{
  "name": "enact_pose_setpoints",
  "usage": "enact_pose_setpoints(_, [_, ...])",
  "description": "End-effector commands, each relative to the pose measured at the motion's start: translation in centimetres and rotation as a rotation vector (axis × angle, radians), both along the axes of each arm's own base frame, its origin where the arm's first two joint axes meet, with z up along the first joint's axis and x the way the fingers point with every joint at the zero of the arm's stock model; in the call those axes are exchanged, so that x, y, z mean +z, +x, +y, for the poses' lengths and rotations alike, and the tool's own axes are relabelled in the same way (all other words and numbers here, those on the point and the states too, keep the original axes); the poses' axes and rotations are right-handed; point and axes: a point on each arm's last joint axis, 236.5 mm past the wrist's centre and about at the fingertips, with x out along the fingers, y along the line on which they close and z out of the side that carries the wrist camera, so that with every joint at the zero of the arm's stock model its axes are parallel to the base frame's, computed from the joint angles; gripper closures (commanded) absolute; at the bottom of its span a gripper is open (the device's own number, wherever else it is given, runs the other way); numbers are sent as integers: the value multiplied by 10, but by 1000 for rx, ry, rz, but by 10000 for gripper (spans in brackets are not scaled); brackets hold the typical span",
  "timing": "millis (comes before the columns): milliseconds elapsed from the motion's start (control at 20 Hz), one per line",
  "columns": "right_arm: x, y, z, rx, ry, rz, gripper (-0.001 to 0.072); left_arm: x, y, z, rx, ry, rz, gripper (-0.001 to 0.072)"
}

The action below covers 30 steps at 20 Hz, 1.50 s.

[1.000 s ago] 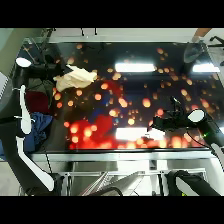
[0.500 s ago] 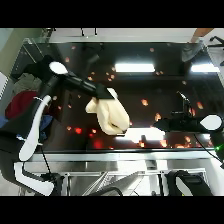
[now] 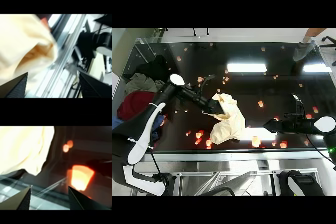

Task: Fold the shirts.

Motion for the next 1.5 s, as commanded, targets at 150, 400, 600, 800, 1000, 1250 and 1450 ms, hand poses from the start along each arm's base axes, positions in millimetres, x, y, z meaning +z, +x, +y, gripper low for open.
enact_pose_setpoints(150, [-43, 32, 12, 30, 54, 45, 215, -69, -66, 60, 102, 176, 141, 21])
enact_pose_setpoints(400, [-93, 62, 41, 67, 193, 86, 215, -122, -105, 27, 123, 196, 143, 21])
enact_pose_setpoints(600, [-120, 92, 62, 81, 237, 145, 220, -133, -97, -4, 76, 168, 150, 22])
enact_pose_setpoints(800, [-138, 100, 96, 164, 245, 197, 227, -139, -92, -4, 41, 166, 235, 196])
enact_pose_setpoints(1000, [-139, 95, 123, 261, 248, 197, 581, -132, -80, 3, 68, 143, 256, 598])
enact_pose_setpoints(1250, [-73, 100, 126, 374, 316, 112, 695, -87, -56, 10, 122, 75, 144, 686])
enact_pose_setpoints(1450, [74, 87, 113, 474, 339, -167, 694, 55, -38, 6, 133, -163, -65, 686])
